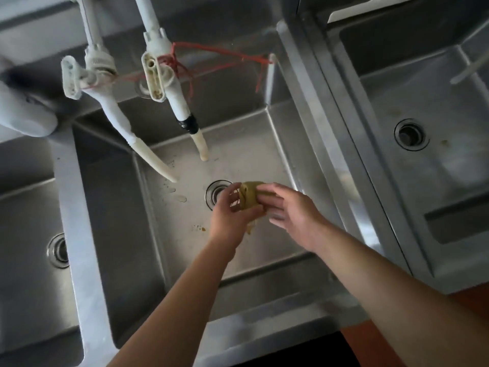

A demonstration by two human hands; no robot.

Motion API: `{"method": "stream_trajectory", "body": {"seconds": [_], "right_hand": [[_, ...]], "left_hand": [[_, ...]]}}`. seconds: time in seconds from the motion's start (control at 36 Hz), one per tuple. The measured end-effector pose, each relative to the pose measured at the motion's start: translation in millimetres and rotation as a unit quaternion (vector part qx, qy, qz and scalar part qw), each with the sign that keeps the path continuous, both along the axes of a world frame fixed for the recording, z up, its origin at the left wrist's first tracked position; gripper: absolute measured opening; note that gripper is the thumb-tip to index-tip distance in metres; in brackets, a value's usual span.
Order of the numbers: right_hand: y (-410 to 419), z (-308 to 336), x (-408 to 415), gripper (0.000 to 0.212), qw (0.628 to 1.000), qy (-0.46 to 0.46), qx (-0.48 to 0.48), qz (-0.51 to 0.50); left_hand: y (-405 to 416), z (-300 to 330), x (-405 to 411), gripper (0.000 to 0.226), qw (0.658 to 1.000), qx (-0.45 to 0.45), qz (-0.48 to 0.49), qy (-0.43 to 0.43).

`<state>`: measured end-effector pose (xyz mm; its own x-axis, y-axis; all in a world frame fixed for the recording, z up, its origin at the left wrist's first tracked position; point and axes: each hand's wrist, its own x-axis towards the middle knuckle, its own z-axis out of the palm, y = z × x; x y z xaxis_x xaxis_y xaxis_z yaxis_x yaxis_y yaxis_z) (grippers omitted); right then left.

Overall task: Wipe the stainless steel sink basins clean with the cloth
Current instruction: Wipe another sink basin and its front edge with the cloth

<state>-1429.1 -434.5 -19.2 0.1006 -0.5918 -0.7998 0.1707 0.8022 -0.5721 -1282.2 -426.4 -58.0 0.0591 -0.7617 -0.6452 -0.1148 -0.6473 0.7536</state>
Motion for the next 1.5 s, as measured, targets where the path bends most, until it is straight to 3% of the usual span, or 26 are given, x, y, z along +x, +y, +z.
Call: {"method": "stream_trajectory", "body": {"seconds": [0.11, 0.17, 0.22, 0.28, 0.33, 0.47, 0.64, 0.81, 0.86, 0.97, 1.03, 1.19, 1.33, 1.39, 1.44, 1.5], "right_hand": [[-32, -1, -21, 0.033, 0.985, 0.053, -0.053, 0.152], [-52, -1, -33, 0.032, 0.94, 0.161, -0.163, 0.254], [-74, -3, -47, 0.036, 0.833, 0.331, -0.311, 0.318], [-101, -11, -63, 0.043, 0.691, 0.483, -0.417, 0.339], [-127, -18, -79, 0.048, 0.62, 0.555, -0.423, 0.359], [-167, -36, -96, 0.066, 0.562, 0.58, -0.38, 0.451], [-166, -58, -87, 0.076, 0.493, 0.629, -0.361, 0.481], [-167, -59, -87, 0.074, 0.469, 0.645, -0.35, 0.491], [-165, -59, -88, 0.072, 0.473, 0.643, -0.355, 0.488], [-166, -61, -86, 0.066, 0.484, 0.642, -0.368, 0.467], [-166, -60, -85, 0.063, 0.49, 0.643, -0.374, 0.455], [-166, -58, -84, 0.064, 0.49, 0.644, -0.365, 0.46], [-167, -57, -84, 0.07, 0.478, 0.644, -0.345, 0.488], [-167, -57, -85, 0.069, 0.478, 0.643, -0.346, 0.489], [-166, -57, -85, 0.067, 0.479, 0.643, -0.351, 0.484], [-166, -57, -85, 0.066, 0.478, 0.644, -0.357, 0.48]], "left_hand": [[-28, -28, -10, 0.053, 0.995, 0.058, 0.082, 0.009], [-43, -54, -12, 0.064, 0.988, 0.103, 0.113, 0.019], [-59, -84, -13, 0.071, 0.98, 0.146, 0.133, -0.017], [-77, -103, -18, 0.053, 0.972, 0.169, 0.149, -0.064], [-96, -114, -22, 0.033, 0.968, 0.149, 0.16, -0.124], [-155, -139, -24, 0.037, 0.954, 0.04, 0.15, -0.258], [-215, -161, -18, 0.047, 0.932, -0.039, 0.209, -0.292], [-247, -197, -23, 0.04, 0.924, -0.001, 0.226, -0.31], [-245, -208, -37, 0.039, 0.926, -0.008, 0.187, -0.329], [-241, -207, -83, 0.029, 0.941, -0.081, -0.026, -0.329], [-234, -208, -107, 0.018, 0.926, -0.113, -0.159, -0.324], [-232, -212, -110, 0.011, 0.899, -0.114, -0.25, -0.341], [-228, -199, -79, 0.015, 0.85, -0.063, -0.416, -0.318], [-226, -189, -70, 0.021, 0.88, -0.016, -0.381, -0.283], [-225, -180, -63, 0.029, 0.953, 0.035, -0.212, -0.212], [-223, -178, -58, 0.041, 0.987, 0.064, -0.002, -0.147]]}}
